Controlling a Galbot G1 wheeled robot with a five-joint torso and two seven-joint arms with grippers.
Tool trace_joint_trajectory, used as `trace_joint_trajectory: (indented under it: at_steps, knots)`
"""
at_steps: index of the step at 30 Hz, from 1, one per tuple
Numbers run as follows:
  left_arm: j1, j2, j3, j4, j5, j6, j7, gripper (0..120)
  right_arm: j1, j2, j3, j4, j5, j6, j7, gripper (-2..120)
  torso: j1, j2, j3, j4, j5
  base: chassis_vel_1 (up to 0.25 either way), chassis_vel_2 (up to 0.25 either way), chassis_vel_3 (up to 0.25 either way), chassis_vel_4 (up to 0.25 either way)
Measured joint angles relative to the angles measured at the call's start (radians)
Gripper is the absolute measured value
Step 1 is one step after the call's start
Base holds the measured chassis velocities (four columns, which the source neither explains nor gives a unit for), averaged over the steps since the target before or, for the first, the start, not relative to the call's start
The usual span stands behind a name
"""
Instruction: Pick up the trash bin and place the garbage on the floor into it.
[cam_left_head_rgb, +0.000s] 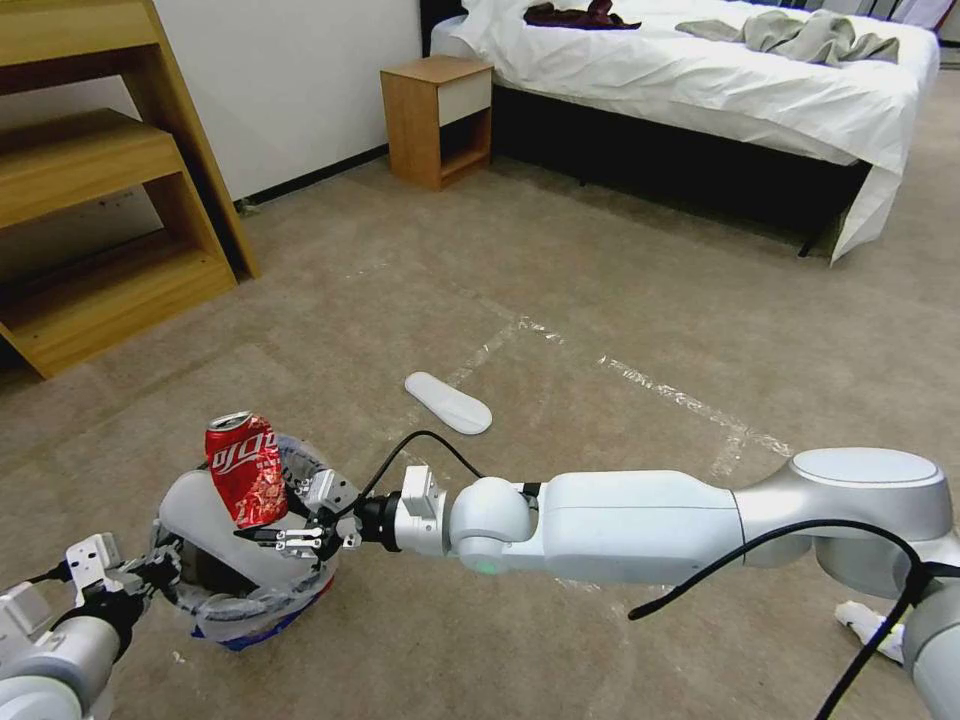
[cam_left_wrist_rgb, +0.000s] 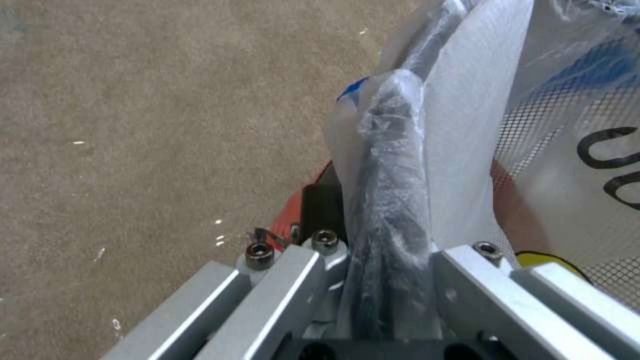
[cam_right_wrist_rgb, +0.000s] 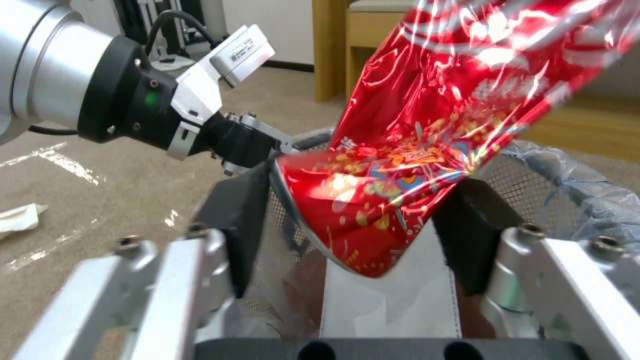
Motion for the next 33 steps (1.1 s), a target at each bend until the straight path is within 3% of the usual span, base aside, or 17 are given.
trace_joint_trajectory:
  at_steps: [10, 33]
  knots:
    - [-0.001, -0.001, -0.001, 0.010, 0.001, -0.001, 0.001, 1, -0.004, 0.016, -0.002, 0.001, -0.003, 0.000, 0.004, 98, 0.000, 0.000, 0.000, 0.0001, 0.0000, 0.000, 0.000, 0.000, 0.000]
    - [-0.009, -0.002, 0.000, 0.028, 0.006, -0.009, 0.002, 1, -0.007, 0.011, 0.003, 0.026, -0.009, 0.008, 0.010, 100, 0.000, 0.000, 0.000, 0.0001, 0.0000, 0.000, 0.000, 0.000, 0.000]
